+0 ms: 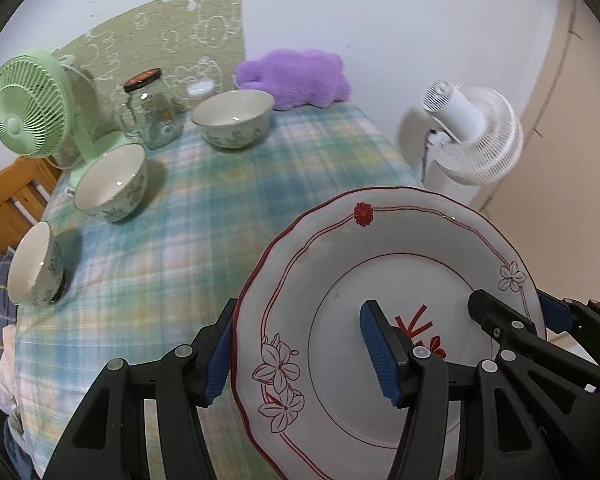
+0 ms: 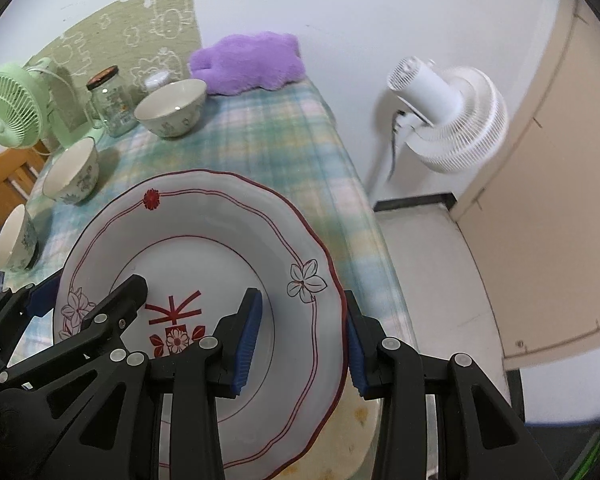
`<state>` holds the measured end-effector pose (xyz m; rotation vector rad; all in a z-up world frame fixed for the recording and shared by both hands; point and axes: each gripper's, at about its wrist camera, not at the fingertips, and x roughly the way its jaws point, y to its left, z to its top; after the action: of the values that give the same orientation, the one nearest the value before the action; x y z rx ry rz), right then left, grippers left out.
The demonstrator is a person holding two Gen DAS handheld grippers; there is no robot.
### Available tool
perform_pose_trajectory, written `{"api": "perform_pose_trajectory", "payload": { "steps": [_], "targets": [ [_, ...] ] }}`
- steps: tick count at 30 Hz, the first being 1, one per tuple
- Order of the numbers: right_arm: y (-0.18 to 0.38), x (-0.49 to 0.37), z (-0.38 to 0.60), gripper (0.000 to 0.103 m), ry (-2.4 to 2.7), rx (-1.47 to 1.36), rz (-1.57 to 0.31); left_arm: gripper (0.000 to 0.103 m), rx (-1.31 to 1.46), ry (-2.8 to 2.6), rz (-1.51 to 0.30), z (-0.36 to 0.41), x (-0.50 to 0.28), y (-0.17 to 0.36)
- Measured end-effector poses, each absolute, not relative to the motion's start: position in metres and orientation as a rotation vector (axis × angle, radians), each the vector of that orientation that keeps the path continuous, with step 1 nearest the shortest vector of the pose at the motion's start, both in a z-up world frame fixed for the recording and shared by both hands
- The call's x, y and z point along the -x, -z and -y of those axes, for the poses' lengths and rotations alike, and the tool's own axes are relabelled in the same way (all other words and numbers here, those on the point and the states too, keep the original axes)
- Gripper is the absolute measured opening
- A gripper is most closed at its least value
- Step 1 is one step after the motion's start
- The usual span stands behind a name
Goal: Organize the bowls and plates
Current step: 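Lift the red-rimmed plate with both tools and carry it over the yellow-flower plates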
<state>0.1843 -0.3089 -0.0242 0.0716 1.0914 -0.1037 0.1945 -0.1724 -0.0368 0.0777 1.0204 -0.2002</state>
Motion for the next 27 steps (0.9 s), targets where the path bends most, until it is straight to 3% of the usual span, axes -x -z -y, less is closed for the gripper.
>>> {"api": "perform_pose_trajectory", "payload": {
  "steps": [27],
  "targets": [
    [0.080, -0.152, 0.354, 0.042, 0.068, -0.061, -1.218, 0.062, -0.037, 0.161, -1.179, 0.210, -0.158, 0.094]
  ]
}}
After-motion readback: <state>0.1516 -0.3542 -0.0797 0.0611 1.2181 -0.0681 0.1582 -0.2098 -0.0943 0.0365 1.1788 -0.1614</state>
